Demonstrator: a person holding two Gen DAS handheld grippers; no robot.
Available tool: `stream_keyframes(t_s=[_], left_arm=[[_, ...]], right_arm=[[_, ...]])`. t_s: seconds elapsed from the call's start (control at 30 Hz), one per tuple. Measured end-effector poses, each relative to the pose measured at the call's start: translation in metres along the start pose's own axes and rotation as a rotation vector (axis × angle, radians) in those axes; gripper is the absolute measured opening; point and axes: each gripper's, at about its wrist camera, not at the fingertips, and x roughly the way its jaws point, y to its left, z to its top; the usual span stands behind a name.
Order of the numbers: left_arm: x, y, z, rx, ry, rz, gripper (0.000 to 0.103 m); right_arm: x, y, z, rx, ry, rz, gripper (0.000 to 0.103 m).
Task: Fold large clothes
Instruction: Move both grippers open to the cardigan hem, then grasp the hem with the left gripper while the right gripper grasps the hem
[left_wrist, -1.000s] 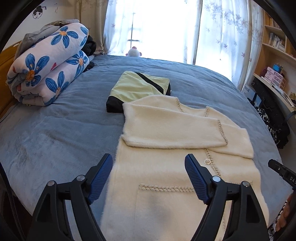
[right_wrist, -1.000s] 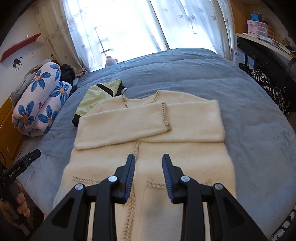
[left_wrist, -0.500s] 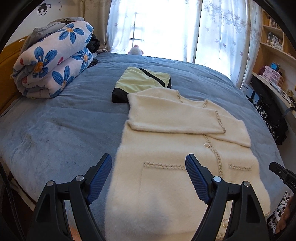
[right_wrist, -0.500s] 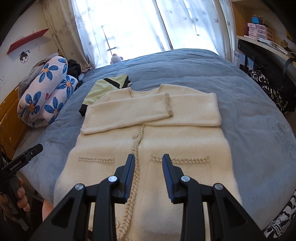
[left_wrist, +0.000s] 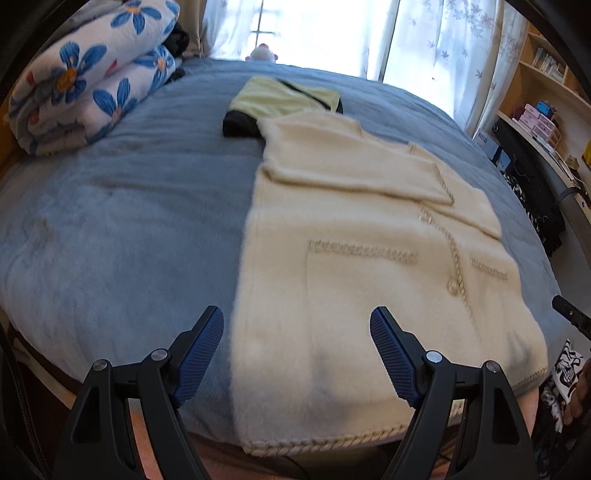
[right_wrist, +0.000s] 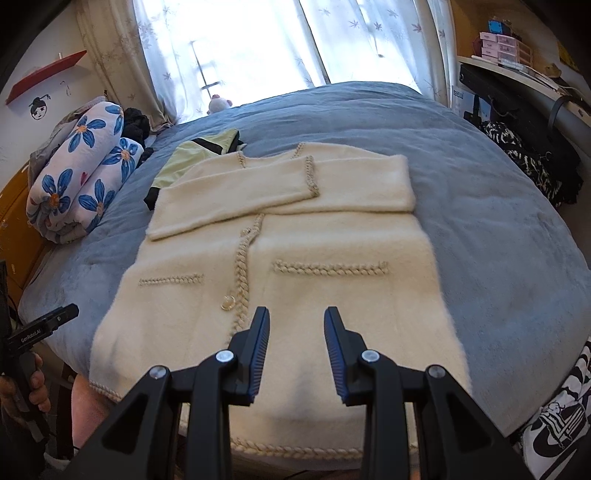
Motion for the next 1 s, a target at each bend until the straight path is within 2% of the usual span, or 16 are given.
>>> stream_keyframes(t_s=[0.17,0.33,0.63,0.83,1.0], left_arm=[[0.025,0.023,-0.024,-0.040,0.092,-0.039,0.080],[0.051,0.046,-0.042,-0.118,0.195,-0.051,0.080],[0.060,0.049,-0.046,-0.114,0.214,-0.088,0.081],[0.065,0.044,-0.047,-0.077,0.244,-0.137,0.086],[0.074,0.035,-0.050,-0.017,0.260,-0.154,0.092]], right_arm=[[0.004,-0.022,-0.014,0.014,0.032,-0.018,0.031],[0.007,-0.062,-0.030,0.073,0.074,-0.049,0.031],[0.007,-0.128,-0.057,0.214,0.144,-0.105,0.031],[0.021,-0.149,-0.067,0.306,0.192,-0.032,0.031],[0.034,-0.145,-0.066,0.297,0.212,0.056,0.034]])
